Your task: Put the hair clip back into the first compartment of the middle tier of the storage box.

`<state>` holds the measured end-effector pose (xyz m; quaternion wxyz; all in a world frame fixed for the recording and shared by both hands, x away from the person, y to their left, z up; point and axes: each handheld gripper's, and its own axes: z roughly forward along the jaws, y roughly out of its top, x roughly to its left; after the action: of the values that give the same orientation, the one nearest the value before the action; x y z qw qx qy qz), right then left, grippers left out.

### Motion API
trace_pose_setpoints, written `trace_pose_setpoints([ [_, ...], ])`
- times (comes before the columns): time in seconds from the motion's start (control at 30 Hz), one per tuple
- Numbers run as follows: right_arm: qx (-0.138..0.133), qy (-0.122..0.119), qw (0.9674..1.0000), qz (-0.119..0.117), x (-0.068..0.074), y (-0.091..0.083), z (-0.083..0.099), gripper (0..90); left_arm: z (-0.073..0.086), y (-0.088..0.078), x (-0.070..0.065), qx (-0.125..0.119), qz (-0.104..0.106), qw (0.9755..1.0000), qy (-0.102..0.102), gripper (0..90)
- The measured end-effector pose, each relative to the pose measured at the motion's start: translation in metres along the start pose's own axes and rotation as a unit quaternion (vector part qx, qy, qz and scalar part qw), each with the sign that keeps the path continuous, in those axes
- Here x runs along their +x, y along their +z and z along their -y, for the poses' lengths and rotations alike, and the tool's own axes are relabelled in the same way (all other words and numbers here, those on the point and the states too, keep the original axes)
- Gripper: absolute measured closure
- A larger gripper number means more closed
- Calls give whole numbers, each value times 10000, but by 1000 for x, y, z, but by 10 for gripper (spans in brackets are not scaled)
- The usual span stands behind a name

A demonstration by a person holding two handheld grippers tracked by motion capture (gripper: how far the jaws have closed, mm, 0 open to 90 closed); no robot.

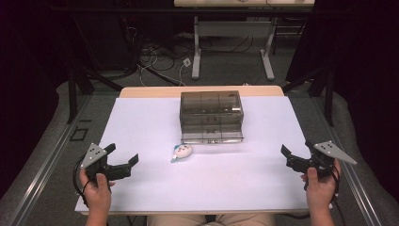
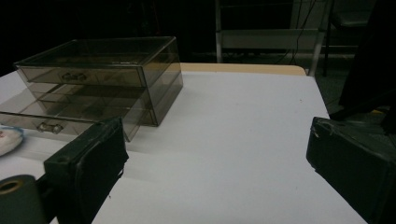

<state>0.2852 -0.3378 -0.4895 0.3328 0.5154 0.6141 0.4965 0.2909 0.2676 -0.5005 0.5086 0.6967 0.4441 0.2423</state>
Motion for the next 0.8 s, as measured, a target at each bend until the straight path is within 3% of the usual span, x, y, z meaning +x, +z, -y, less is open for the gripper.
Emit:
trace_pose_setpoints([
  [0.1, 19, -122, 9999, 57, 4, -3, 0, 46, 2, 2, -3, -24, 45, 10000, -34, 4],
  [0.27, -4, -304, 9995, 93, 6, -2, 6, 46, 2, 4, -6, 62, -44, 9998, 202, 3],
  [0.37, -22, -275, 9995, 133, 8, -2, 7, 46, 2, 5, -9, 39, -95, 9996, 260, 3],
  [0.5, 22, -334, 9994, 117, 10, -1, 9, 46, 1, 10, -13, 182, -118, 9995, 218, 4],
  [0.8, 105, -418, 9991, 50, 15, 3, 12, 46, 0, 17, -21, 268, 141, 9993, 234, 5],
])
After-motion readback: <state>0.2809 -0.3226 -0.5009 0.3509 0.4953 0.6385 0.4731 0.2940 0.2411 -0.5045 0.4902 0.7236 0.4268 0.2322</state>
